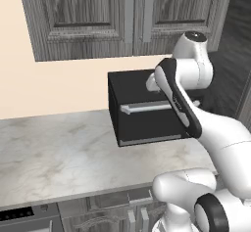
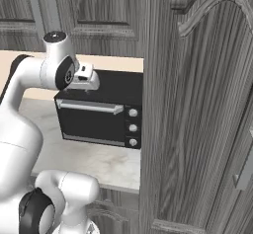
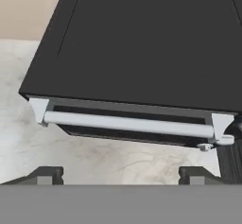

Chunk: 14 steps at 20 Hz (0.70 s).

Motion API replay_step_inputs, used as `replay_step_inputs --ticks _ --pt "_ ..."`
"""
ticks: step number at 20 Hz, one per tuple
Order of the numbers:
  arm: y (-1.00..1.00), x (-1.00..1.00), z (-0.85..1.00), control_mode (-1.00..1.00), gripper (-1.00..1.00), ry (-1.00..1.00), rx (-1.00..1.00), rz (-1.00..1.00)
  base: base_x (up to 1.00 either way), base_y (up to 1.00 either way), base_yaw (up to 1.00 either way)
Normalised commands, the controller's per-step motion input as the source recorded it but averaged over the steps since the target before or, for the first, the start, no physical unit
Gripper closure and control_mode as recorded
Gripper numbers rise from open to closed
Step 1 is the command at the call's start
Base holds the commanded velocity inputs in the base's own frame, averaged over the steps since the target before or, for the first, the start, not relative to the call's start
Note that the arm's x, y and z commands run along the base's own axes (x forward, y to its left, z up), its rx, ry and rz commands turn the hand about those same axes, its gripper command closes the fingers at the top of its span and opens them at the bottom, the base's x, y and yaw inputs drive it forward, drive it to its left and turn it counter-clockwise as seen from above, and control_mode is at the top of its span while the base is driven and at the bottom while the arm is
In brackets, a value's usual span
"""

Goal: Open the cabinet directly in front. Then move the liquor and the cup to the dining counter with the candle on it.

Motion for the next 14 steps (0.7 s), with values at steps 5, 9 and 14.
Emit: replay_step_inputs --ticks 5,9,14 --pt "0.00 -0.02 0.28 -1.00 -1.00 -0.28 0.06 0.00 0.00 0.00 0.00" --pt "0.04 -0.08 0.40 -1.00 -1.00 -0.28 0.13 0.00 0.00 0.00 0.00" --pt "0.22 -0.07 0.45 -1.00 -1.00 -0.29 0.14 0.00 0.00 0.00 0.00"
